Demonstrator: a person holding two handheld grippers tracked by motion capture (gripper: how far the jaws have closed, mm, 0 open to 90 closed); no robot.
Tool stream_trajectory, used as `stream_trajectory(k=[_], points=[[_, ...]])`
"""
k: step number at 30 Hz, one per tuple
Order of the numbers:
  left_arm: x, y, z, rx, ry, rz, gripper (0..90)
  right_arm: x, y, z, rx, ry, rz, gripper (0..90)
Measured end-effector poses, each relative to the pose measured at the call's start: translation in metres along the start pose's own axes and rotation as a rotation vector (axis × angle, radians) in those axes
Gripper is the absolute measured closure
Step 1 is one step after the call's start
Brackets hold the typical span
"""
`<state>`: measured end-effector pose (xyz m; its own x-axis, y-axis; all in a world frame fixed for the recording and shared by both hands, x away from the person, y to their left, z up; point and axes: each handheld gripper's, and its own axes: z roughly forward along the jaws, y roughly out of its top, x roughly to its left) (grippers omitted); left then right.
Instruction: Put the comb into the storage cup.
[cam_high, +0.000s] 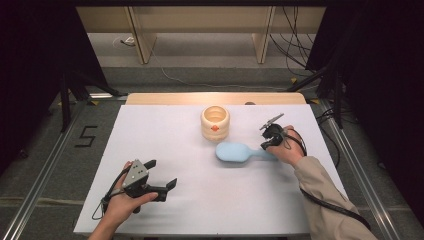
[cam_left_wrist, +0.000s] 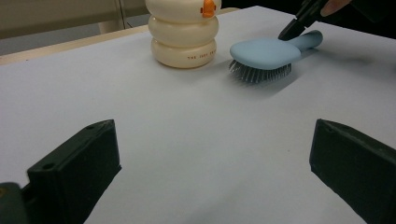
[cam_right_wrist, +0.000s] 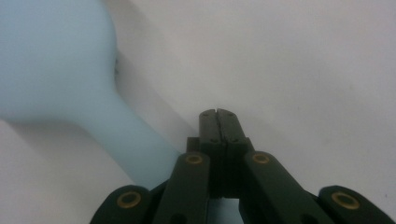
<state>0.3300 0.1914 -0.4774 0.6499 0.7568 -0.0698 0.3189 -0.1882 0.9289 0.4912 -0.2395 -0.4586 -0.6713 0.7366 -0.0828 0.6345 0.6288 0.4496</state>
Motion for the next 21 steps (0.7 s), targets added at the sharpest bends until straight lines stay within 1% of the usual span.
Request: stream_trajectory(k=[2, 3, 4, 6, 8, 9, 10, 12, 13, 15, 18, 19, 21], points=[[0.000, 0.000, 0.000, 0.001, 0.001, 0.002, 1.1, -0.001, -0.007, -0.003, 0.000, 0.000, 0.009, 90.0], [0.000, 0.000, 0.000, 0.001, 0.001, 0.002, 1.1, -0.001, -0.007, -0.003, 0.000, 0.000, 0.009, 90.0], [0.000, 0.000, 0.000, 0.001, 0.001, 0.001, 1.1, -0.002, -0.014, -0.005, -0.005, -0.002, 0.019, 90.0], [0.000, 0.000, 0.000, 0.001, 0.002, 0.001, 1.1, -0.001, -0.017, -0.006, -0.004, 0.000, 0.021, 90.0], [0.000, 0.000, 0.000, 0.000, 0.004, -0.001, 1.1, 0.001, -0.025, -0.009, -0.003, 0.006, 0.022, 90.0], [0.000, 0.000, 0.000, 0.000, 0.004, -0.001, 1.1, 0.001, -0.025, -0.009, -0.003, 0.006, 0.022, 90.0], [0.000, 0.000, 0.000, 0.000, 0.006, -0.002, 1.1, 0.003, -0.030, -0.011, -0.007, 0.005, 0.019, 90.0], [0.001, 0.000, 0.000, 0.001, 0.006, -0.001, 1.2, 0.004, -0.032, -0.012, -0.005, 0.005, 0.019, 90.0], [0.001, 0.000, 0.000, 0.001, 0.007, -0.002, 1.3, 0.007, -0.037, -0.014, -0.013, 0.010, 0.021, 90.0], [0.001, 0.000, 0.000, 0.002, 0.006, -0.002, 1.3, 0.008, -0.040, -0.014, -0.016, 0.010, 0.021, 90.0], [0.001, 0.000, 0.000, 0.003, 0.008, 0.000, 1.3, 0.013, -0.045, -0.018, -0.007, 0.013, 0.017, 90.0], [0.001, 0.000, -0.001, 0.001, 0.011, -0.001, 1.3, 0.015, -0.047, -0.020, -0.003, 0.016, 0.002, 90.0], [0.001, 0.000, -0.001, 0.001, 0.012, 0.000, 1.3, 0.018, -0.050, -0.023, 0.001, 0.017, -0.002, 90.0]])
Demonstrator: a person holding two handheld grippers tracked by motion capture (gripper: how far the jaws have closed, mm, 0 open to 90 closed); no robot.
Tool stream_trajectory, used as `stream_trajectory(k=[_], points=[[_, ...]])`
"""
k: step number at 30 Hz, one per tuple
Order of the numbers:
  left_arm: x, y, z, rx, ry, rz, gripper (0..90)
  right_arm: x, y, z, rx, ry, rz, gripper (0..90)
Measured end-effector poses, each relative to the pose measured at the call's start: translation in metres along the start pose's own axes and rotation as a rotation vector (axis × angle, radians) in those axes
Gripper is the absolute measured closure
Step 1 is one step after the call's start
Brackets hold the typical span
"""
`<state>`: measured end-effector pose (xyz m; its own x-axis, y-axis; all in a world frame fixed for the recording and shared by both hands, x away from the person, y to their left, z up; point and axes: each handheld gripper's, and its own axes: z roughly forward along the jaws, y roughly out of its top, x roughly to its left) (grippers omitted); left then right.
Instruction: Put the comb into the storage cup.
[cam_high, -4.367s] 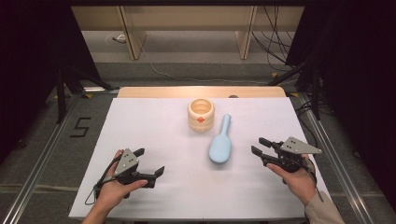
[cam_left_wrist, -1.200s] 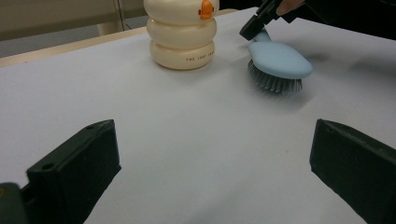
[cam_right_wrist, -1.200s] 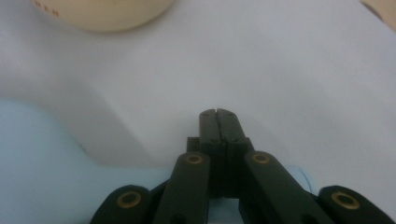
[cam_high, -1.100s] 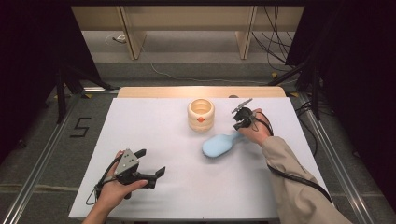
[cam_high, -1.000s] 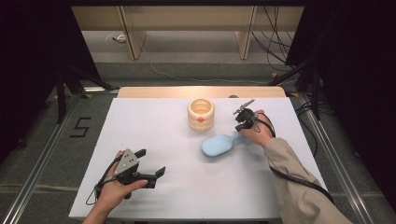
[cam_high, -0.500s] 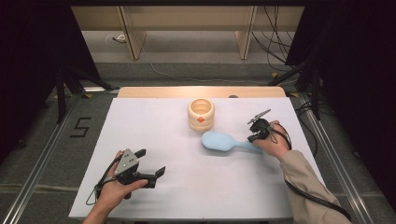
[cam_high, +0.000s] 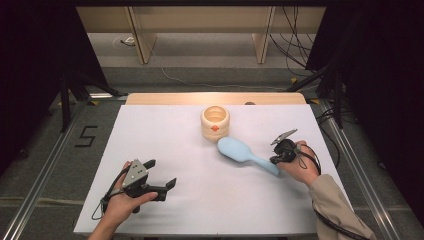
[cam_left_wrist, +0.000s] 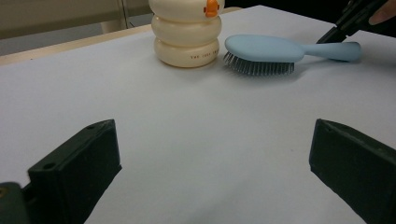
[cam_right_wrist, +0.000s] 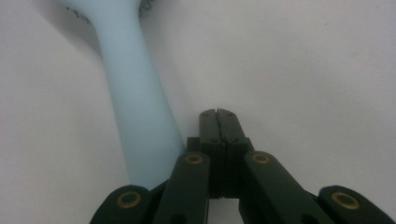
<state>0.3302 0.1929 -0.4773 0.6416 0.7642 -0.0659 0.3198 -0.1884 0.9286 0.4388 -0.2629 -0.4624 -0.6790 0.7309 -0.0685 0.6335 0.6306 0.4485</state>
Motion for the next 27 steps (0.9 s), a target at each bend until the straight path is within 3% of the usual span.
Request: stream_trajectory(k=[14, 27], points=[[0.000, 0.000, 0.000, 0.000, 0.003, 0.003, 1.3, 0.013, -0.005, -0.008, 0.016, -0.003, -0.023, 90.0], [0.000, 0.000, 0.000, 0.000, 0.003, 0.007, 1.3, 0.022, -0.003, -0.009, 0.045, 0.037, -0.057, 90.0]])
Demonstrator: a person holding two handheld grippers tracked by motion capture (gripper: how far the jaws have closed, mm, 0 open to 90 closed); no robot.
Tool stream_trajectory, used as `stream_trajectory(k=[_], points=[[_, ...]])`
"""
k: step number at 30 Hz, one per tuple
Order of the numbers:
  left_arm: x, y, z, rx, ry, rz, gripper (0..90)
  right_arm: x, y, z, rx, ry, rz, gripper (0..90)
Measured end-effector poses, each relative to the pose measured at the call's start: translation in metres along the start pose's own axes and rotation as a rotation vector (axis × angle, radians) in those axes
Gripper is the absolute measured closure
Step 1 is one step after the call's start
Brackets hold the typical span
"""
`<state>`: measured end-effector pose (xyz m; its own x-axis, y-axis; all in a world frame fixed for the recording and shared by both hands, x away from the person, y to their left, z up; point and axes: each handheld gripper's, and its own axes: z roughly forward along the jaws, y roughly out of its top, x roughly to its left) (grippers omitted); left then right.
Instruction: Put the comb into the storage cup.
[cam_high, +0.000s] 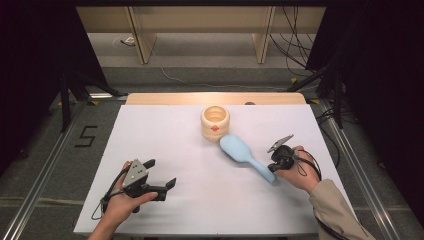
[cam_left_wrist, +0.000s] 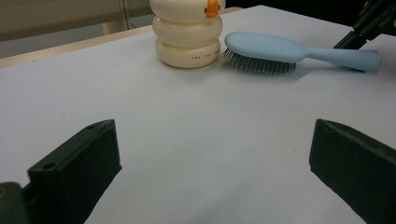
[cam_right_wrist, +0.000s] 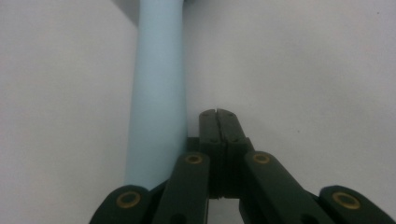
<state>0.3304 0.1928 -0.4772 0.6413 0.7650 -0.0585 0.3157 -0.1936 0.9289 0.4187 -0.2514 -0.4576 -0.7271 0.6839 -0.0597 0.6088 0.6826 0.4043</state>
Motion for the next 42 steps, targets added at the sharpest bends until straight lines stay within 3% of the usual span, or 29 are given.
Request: stream_trajectory(k=[5, 10, 11, 12, 14, 15, 16, 18, 26, 34, 42], points=[[0.000, 0.000, 0.000, 0.000, 0.002, 0.000, 1.3, -0.003, 0.000, -0.006, -0.019, -0.005, 0.017, 83.7], [0.000, 0.000, 0.000, 0.001, 0.004, 0.002, 1.3, -0.006, -0.001, -0.014, -0.052, -0.012, 0.036, 71.0], [0.000, 0.000, 0.000, 0.000, 0.005, 0.002, 1.2, -0.008, -0.001, -0.018, -0.081, -0.009, 0.069, 65.2], [0.000, 0.000, 0.000, 0.000, 0.005, 0.002, 1.2, -0.008, -0.001, -0.018, -0.081, -0.009, 0.069, 65.2], [0.001, 0.001, -0.001, 0.000, 0.007, 0.006, 1.2, -0.009, -0.002, -0.022, -0.095, 0.008, 0.083, 50.7], [0.001, 0.001, -0.001, 0.000, 0.007, 0.008, 1.2, -0.009, -0.002, -0.022, -0.095, 0.008, 0.083, 50.7], [0.001, 0.001, -0.001, 0.001, 0.008, 0.009, 1.2, -0.009, -0.003, -0.024, -0.112, 0.024, 0.113, 41.3], [0.001, 0.001, -0.001, 0.001, 0.010, 0.010, 1.2, -0.009, -0.003, -0.025, -0.128, 0.030, 0.128, 36.6], [0.002, 0.001, -0.001, 0.002, 0.010, 0.012, 1.2, -0.006, -0.001, -0.029, -0.157, 0.043, 0.121, 28.3], [0.002, 0.000, -0.001, 0.003, 0.011, 0.012, 1.1, 0.000, 0.005, -0.027, -0.142, 0.067, 0.051, 20.9], [0.001, 0.001, 0.000, 0.003, 0.010, 0.013, 1.1, 0.001, 0.009, -0.027, -0.148, 0.064, 0.036, 19.3]])
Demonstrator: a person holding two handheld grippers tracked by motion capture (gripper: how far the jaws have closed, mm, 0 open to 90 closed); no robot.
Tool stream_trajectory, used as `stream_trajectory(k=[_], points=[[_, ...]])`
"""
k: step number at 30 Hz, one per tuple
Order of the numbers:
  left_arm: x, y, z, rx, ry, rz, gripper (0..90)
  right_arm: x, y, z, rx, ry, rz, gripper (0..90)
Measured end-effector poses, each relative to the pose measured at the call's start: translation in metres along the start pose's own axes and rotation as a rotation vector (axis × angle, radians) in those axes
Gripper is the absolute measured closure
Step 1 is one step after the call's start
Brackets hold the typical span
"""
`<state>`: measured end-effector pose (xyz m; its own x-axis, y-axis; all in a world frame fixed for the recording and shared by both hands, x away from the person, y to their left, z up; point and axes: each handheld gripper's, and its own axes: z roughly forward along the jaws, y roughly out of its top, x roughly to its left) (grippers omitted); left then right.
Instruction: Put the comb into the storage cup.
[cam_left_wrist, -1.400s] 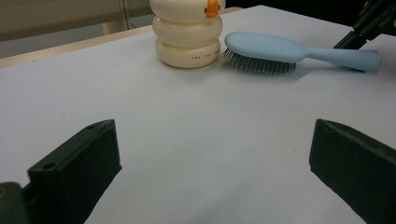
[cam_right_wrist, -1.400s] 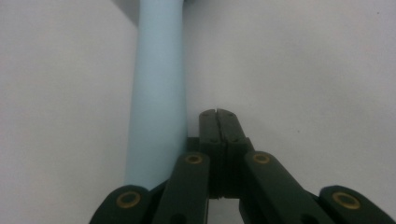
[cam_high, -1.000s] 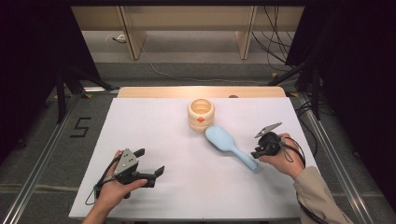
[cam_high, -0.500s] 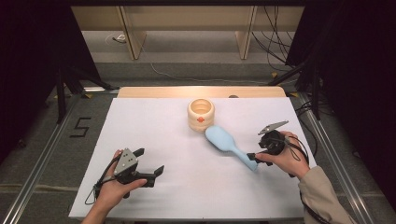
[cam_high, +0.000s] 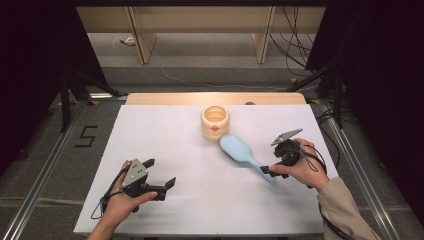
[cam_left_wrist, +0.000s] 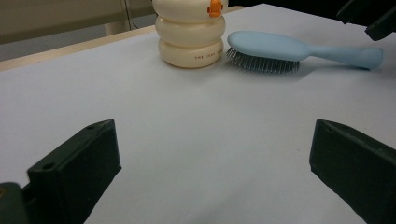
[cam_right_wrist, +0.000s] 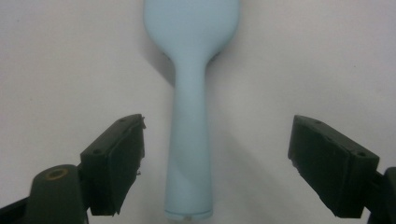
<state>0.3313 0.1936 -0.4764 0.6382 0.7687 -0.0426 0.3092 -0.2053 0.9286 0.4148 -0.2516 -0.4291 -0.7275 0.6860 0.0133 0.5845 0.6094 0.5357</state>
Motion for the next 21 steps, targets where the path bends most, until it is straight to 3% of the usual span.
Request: stream_trajectory(k=[21], points=[[0.004, 0.002, -0.001, 0.004, 0.023, 0.037, 0.8, -0.001, 0.012, 0.008, 0.037, -0.004, -0.009, 20.0]])
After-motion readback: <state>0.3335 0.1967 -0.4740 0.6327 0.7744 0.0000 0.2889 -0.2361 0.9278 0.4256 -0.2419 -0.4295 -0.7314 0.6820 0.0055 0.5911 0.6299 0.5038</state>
